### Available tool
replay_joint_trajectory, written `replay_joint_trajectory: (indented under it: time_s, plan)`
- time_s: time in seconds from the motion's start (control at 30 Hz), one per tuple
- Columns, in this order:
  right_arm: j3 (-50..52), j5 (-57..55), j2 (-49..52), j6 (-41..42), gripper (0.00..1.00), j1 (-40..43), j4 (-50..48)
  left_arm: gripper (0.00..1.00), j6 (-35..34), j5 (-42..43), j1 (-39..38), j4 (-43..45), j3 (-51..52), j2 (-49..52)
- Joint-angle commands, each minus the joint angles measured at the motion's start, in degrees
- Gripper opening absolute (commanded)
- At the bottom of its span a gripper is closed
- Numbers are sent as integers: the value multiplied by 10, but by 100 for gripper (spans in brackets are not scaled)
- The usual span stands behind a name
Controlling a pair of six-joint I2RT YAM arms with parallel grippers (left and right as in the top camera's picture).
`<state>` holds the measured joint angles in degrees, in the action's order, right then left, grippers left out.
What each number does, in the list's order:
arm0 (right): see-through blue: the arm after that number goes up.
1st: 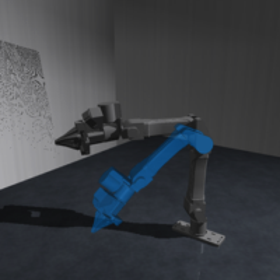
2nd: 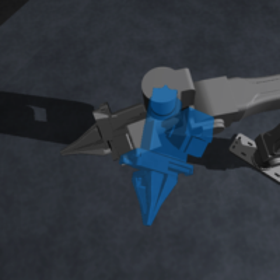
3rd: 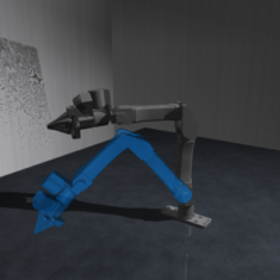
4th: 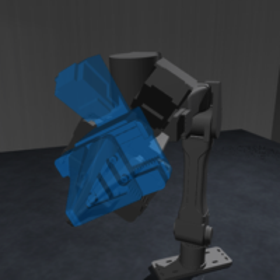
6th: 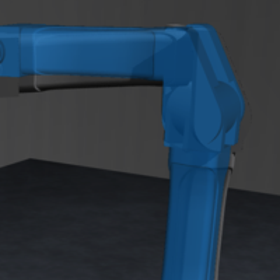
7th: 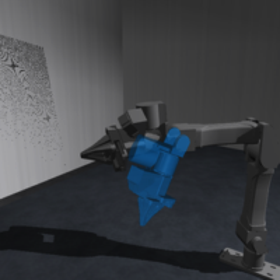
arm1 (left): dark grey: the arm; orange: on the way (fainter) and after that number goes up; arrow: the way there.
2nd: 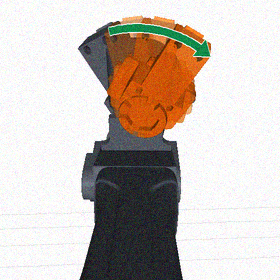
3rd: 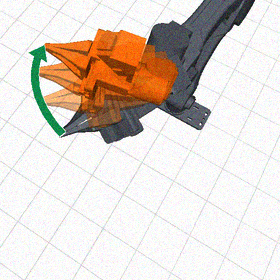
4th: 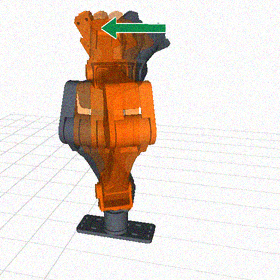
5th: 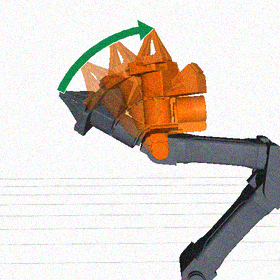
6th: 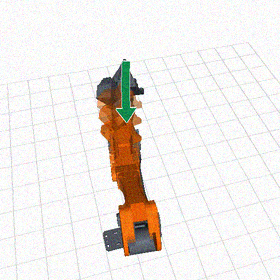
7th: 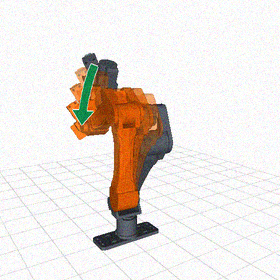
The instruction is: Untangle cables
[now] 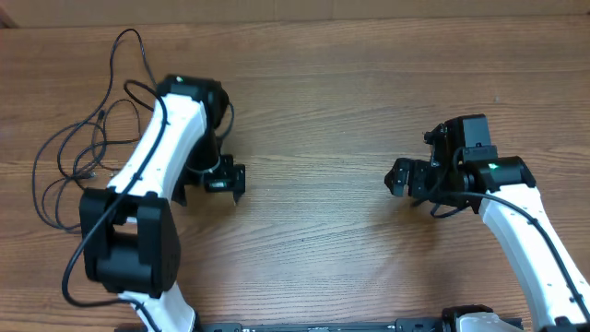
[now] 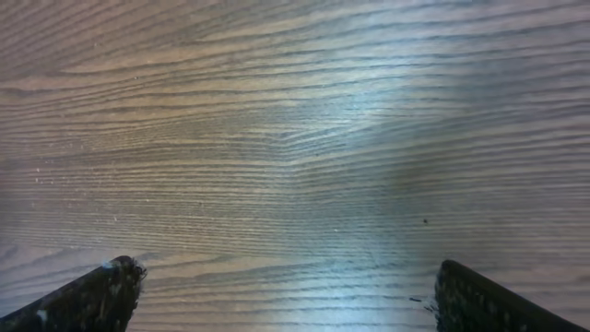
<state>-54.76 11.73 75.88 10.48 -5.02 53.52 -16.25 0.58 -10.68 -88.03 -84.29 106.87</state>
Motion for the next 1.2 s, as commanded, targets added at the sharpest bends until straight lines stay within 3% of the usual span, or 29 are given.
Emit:
replay_joint_trajectory:
  time_s: [0.0,0.27,0.5,0.63,0.77,0.87,1.17]
  plan:
    - [-14,-28,-33,-1,100,0,5,100,-31,-12,-14,27,60,-71]
    - [12,-31,-92,-2,100,0,6,100,-31,-12,-13,127,189,-256]
    - [58,-31,-193,-1,100,0,-16,99,-9,-14,-13,185,223,-435]
    - [78,-31,-258,-2,100,0,-15,99,-10,-54,-13,212,233,-527]
    - [87,-35,-319,-1,100,0,-10,99,-76,-143,-13,204,235,-607]
    - [87,-48,-343,-1,100,0,-5,100,-113,-177,-13,204,235,-637]
    - [87,-48,-347,-1,100,0,-5,99,-114,-173,-13,205,235,-645]
